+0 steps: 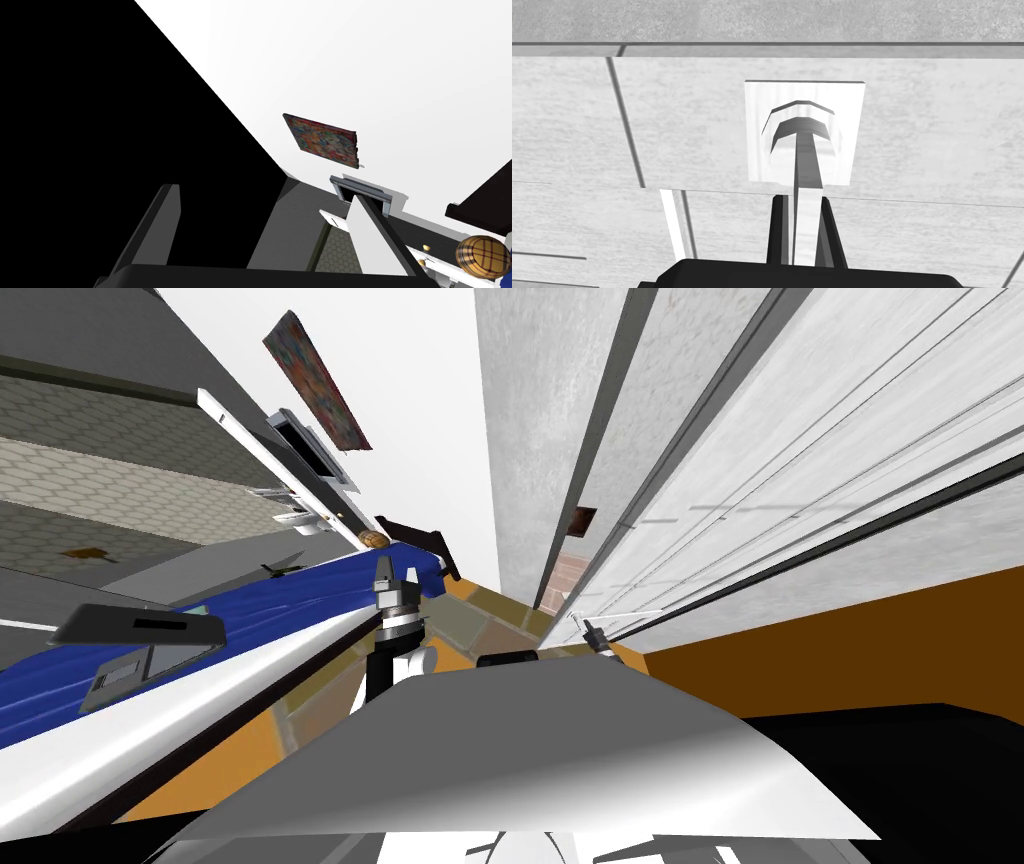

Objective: Pull the door open

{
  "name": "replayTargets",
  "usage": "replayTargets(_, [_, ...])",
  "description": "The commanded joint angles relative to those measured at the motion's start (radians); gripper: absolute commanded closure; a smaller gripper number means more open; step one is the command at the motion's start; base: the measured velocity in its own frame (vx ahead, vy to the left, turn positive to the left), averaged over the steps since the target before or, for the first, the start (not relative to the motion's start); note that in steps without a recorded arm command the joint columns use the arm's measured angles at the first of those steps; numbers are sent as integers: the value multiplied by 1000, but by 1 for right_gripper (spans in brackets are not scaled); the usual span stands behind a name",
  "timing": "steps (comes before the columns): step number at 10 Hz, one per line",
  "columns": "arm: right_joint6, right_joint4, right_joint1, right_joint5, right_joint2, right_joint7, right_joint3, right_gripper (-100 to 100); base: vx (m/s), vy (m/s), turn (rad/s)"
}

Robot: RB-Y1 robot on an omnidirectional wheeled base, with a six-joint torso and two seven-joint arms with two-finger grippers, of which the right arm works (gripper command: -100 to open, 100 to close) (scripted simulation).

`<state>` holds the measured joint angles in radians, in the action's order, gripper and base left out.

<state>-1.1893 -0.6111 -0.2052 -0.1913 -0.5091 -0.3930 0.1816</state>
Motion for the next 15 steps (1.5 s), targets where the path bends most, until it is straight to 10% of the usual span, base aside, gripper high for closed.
replayTargets(1, [-28, 32, 6, 2, 2, -5, 7, 100, -164, -75, 111])
replayTargets(5, [-74, 47, -21, -4, -10, -13, 15, 100, -173, -52, 170])
replayTargets(15, [62, 27, 75, -86, 26, 67, 25, 100, -195, -65, 167])
